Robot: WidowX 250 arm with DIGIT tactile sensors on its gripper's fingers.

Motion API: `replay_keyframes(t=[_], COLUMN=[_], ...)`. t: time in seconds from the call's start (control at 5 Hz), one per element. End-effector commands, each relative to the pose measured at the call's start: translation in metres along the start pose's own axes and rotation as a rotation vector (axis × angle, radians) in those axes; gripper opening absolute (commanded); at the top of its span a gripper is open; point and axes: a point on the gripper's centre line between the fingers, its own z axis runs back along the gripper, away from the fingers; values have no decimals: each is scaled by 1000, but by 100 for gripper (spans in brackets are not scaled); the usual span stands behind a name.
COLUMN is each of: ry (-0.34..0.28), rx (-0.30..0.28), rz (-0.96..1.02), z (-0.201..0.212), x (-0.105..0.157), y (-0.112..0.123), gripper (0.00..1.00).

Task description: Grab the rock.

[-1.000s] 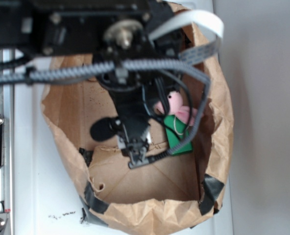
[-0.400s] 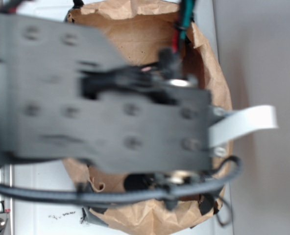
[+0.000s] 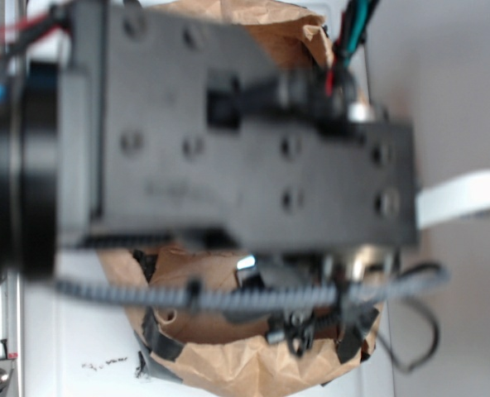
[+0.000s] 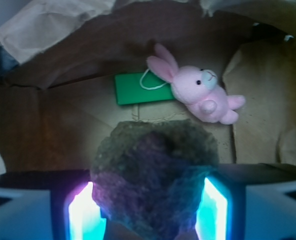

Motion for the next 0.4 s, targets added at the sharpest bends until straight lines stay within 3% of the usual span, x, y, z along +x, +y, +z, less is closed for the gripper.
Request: replay_keyframes(t=[0.0,0.2], ry=[-99,-168], rx=[-58,-91], rz=[-2,-59], z=[19,16], x=[7,-9], y=[19,21], gripper=[0,0])
